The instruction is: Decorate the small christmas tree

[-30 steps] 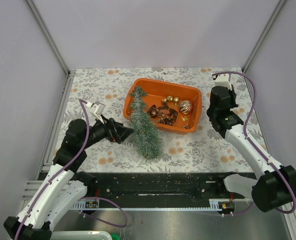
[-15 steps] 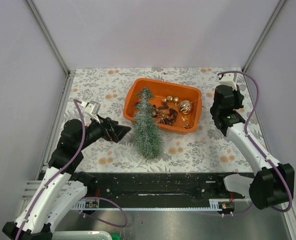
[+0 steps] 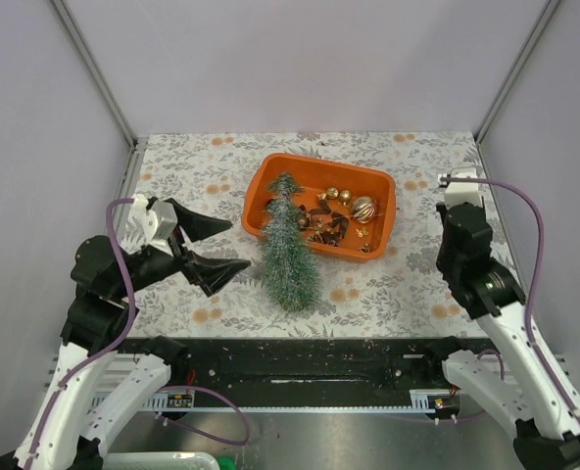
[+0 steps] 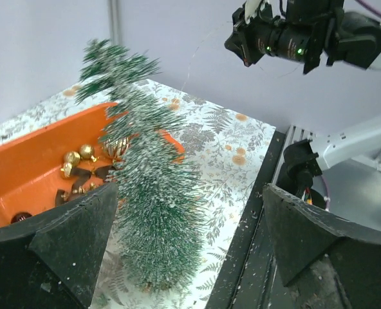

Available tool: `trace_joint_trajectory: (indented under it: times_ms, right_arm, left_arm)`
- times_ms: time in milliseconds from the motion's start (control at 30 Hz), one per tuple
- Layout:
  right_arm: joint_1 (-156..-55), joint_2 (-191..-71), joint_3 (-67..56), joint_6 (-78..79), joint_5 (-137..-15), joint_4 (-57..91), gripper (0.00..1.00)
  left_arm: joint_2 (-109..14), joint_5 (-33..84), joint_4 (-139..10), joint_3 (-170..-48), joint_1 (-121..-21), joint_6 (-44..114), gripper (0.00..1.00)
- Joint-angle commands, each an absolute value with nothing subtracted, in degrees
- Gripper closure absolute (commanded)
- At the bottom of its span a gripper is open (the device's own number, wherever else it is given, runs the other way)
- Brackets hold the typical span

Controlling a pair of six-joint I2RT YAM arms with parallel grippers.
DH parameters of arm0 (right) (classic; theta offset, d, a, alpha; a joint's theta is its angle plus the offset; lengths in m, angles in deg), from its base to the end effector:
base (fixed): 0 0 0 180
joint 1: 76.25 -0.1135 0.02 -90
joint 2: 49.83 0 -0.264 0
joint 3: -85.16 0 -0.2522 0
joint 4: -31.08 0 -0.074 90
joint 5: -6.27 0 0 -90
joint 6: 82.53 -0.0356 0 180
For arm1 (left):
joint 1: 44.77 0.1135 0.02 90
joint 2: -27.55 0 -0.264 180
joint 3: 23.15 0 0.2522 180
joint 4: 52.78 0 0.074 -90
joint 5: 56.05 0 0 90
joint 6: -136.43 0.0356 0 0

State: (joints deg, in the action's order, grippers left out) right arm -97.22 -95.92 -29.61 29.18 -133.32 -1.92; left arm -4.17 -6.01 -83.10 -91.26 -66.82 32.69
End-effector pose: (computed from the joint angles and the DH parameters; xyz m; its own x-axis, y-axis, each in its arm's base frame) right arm 0.1679 0.0353 0.3631 -0.3773 -0.4014 -0.8345 0.3430 0.7765 -0.5286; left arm 0.0833 -0.0584 0.4126 -0.1137 -0.1504 -0.9821 0.8778 0.4478 -0.1702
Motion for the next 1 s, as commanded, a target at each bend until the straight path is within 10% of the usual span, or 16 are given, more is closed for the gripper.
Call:
trace_joint_trajectory:
  times_ms: [0,267,967]
  right_arm:
    - [-99.10,-89.48,-23.87,22.59,-116.74,-18.94,1.00]
    - [-99.10,-77.61,-20.96,26.89,-75.06,-25.32,1.00]
    - [-105.87,-93.69,-5.93,26.55,-46.47,-28.46,1.00]
  left_arm:
    - [-6.54,-14.38,-81.12,-95.70,-67.09,39.30,0.01]
    - [-13.22,-6.39,-79.29,-96.94,-78.87,43.62,0.01]
    - [-29.65,-6.83,-74.98,-108.00,-90.03,53.89,0.02]
